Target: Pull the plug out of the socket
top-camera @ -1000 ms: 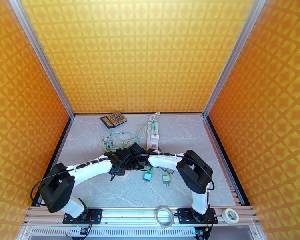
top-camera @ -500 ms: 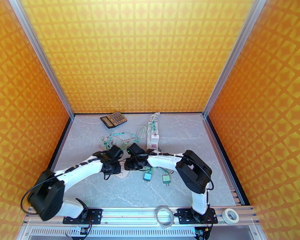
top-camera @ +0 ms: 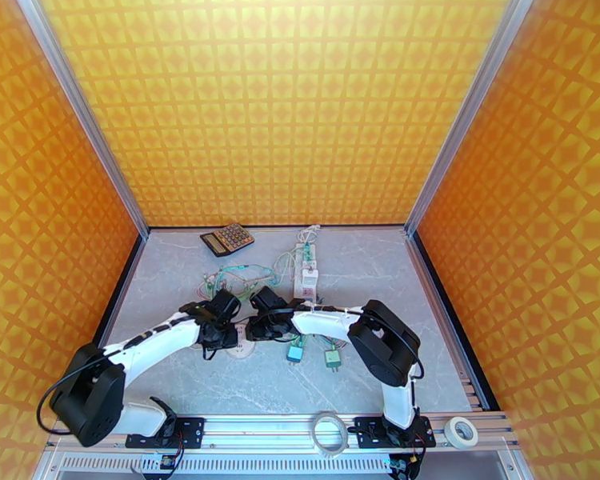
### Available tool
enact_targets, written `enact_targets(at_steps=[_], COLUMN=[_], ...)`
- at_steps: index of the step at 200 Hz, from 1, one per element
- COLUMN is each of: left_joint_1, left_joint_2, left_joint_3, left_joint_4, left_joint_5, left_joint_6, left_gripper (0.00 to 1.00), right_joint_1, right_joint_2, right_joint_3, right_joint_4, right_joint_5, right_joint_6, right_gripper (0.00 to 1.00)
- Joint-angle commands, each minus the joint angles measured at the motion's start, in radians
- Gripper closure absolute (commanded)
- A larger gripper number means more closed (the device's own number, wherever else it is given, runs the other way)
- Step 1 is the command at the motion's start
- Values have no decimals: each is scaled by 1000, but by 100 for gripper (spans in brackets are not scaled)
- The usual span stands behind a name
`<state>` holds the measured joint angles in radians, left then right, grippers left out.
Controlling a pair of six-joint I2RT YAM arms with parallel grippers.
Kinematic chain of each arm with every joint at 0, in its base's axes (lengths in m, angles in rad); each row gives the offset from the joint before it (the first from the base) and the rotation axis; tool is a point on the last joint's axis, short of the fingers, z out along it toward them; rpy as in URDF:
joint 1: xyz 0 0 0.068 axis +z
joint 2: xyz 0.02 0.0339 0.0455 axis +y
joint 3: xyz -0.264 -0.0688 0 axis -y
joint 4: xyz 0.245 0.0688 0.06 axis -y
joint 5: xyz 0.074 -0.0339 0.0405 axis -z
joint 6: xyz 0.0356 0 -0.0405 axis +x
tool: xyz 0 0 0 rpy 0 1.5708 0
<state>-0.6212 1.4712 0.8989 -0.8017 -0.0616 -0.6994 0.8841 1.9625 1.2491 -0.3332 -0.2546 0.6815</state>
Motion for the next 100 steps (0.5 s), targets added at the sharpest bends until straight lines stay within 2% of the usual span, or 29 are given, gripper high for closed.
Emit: enact_targets(at_steps=[1,23,39,100], left_joint_1=[-95,-160,-186,-157], left_joint_2=[60,138,171,93], left_joint_3=[94,152,168,127], left_joint_4=[-3,-66,-73,-22], left_joint_5=[-4,-80,-89,-49], left_joint_6=[37,38,31,-12], left_gripper=[100,100,100,100], right_joint_1=[12,13,15,14], right_joint_2=[129,134,136,134], right_joint_3=[-59,-59,-56,-63], right_joint_4=[-168,-170,-170,-173], right_joint_5=[75,73,72,75], right_joint_6=[-26,-23,-23,-22], right_gripper=[74,74,74,74])
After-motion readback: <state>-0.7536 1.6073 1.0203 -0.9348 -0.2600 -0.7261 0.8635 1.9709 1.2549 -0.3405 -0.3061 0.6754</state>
